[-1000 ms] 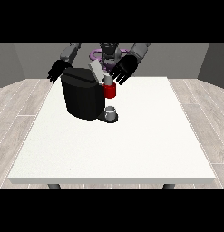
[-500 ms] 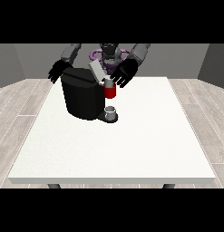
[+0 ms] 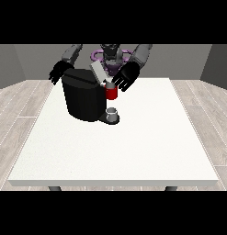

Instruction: Insert the coffee pod into the coffee machine and close the lid

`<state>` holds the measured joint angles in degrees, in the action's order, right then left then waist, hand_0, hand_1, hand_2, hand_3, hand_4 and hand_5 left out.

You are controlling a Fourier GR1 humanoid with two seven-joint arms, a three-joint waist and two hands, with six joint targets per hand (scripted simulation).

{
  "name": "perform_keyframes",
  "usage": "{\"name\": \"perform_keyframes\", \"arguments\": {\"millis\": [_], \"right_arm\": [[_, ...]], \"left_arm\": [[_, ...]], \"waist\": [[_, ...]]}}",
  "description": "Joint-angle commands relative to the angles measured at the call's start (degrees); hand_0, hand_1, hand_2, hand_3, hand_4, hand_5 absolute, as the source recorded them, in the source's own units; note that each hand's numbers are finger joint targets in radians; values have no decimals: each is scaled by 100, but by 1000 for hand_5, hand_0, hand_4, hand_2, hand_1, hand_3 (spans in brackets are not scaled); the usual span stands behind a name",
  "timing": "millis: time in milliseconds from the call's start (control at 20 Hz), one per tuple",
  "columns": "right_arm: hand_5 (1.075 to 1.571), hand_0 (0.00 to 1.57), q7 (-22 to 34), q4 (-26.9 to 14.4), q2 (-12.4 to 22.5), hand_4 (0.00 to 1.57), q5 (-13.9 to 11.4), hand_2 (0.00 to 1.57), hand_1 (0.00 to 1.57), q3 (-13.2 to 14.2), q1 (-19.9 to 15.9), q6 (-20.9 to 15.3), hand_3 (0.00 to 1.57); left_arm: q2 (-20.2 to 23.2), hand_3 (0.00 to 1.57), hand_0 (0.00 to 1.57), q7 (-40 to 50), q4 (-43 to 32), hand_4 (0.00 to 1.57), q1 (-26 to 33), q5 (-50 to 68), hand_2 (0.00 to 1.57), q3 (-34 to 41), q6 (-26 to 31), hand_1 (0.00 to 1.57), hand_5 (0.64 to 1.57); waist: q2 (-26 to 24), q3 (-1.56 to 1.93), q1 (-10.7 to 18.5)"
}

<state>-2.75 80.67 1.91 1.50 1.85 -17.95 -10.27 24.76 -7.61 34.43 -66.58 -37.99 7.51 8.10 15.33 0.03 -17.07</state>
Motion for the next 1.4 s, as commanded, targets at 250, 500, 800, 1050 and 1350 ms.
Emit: {"name": "perform_keyframes", "arguments": {"millis": [250, 500, 800, 1050, 1350], "right_arm": [[1571, 0, 180, 143, 83, 401, 98, 0, 0, 26, 129, 120, 0], [1571, 0, 30, -147, 126, 434, 90, 0, 0, 205, -164, 19, 0], [1571, 0, -297, -371, -1, 470, 25, 0, 0, 181, -139, -66, 0], [1571, 0, -149, -391, -22, 419, -2, 0, 0, 186, -226, -164, 0], [1571, 0, -429, -645, 226, 338, 124, 0, 0, 377, -18, 115, 0]], "left_arm": [[54, 990, 1118, -133, -72, 442, 170, -148, 1158, -71, -15, 1118, 1571], [7, 953, 1051, 3, 41, 365, -79, -253, 1118, -150, 7, 1051, 1571], [-86, 904, 1018, -1, 114, 369, -185, -284, 1086, -189, 73, 1018, 1571], [114, 0, 0, -4, 35, 0, -280, -562, 0, -428, 381, 0, 1571], [11, 0, 0, -53, 172, 0, -98, -643, 0, -482, 336, 0, 1571]], "waist": [[-135, -4, -3], [9, -2, 154], [35, -2, 221], [75, 0, 151], [-67, 0, 238]]}}
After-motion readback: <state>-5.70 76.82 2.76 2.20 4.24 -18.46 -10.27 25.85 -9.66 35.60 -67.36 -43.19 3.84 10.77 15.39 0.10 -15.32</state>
